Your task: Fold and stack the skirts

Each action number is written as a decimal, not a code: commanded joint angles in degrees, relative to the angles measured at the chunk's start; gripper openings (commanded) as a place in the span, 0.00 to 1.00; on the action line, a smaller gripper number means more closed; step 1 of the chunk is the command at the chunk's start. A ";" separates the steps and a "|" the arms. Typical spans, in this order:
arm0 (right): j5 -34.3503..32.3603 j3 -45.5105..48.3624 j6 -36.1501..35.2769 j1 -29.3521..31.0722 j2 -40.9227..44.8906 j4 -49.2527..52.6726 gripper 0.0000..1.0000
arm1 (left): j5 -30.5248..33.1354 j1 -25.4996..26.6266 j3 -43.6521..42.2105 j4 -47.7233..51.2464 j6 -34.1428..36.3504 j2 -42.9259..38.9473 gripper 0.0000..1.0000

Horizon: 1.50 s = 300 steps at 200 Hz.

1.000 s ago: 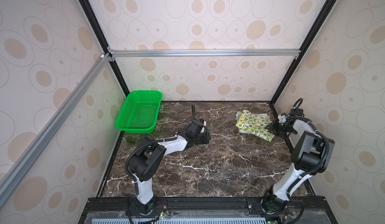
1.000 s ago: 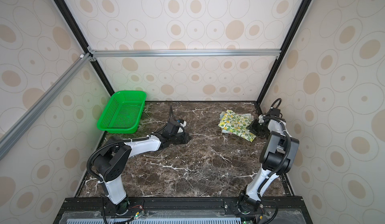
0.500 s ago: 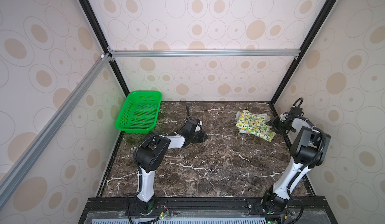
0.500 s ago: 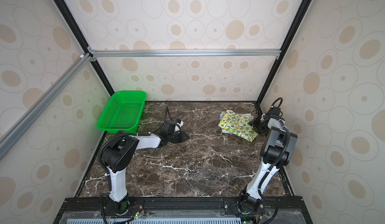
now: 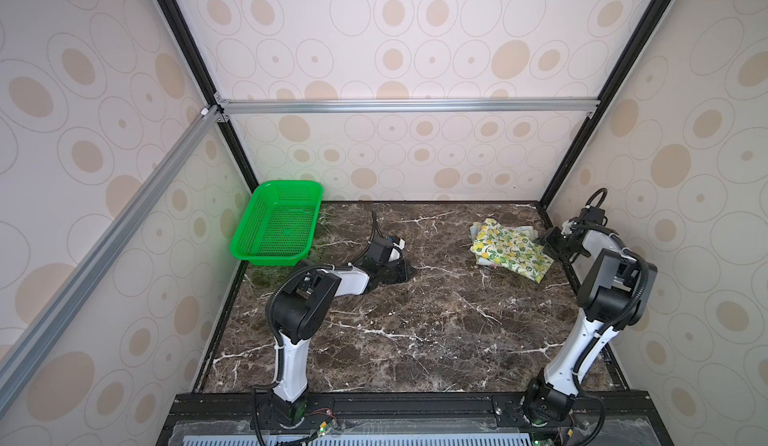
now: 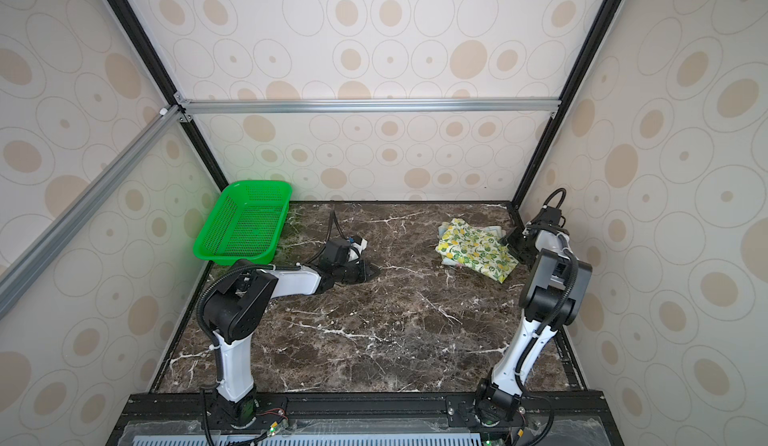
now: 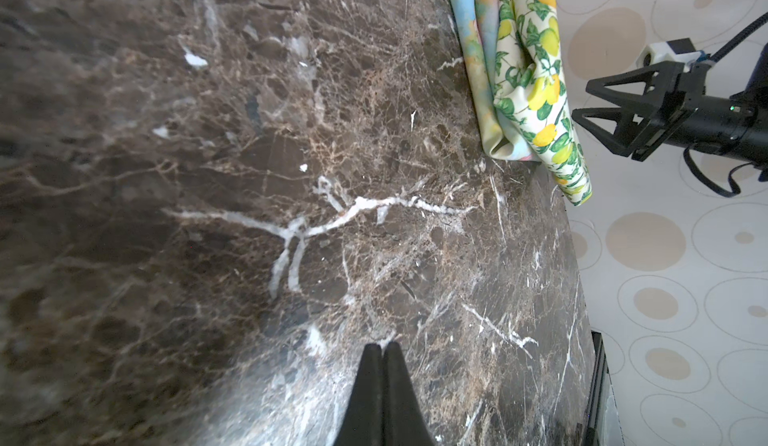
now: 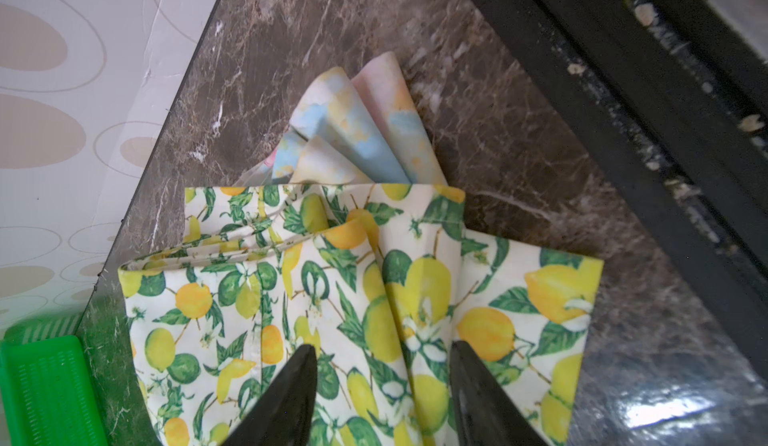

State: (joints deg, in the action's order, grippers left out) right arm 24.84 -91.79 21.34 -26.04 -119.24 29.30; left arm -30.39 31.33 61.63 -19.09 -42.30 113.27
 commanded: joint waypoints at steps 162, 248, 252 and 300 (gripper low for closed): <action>-6.40 3.42 -2.22 2.31 3.17 0.71 0.00 | -0.43 -0.97 -4.35 -4.36 -2.12 -2.97 0.00; -9.33 14.67 0.54 2.31 11.28 -4.94 0.00 | -0.44 -1.02 -5.78 -5.08 -2.49 -4.35 0.00; -9.51 15.00 0.62 2.31 11.44 -5.12 0.00 | -0.45 -1.08 -5.93 -5.08 -2.51 -4.43 0.00; -12.80 18.07 2.63 2.14 13.83 -7.76 0.00 | 0.05 -1.01 -6.67 -4.99 -2.48 -5.30 0.00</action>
State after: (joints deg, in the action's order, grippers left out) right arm 14.74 -75.48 22.06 -23.75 -108.90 23.57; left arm -30.55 30.83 55.24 -22.90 -44.18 109.97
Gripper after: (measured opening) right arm 0.042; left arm 0.047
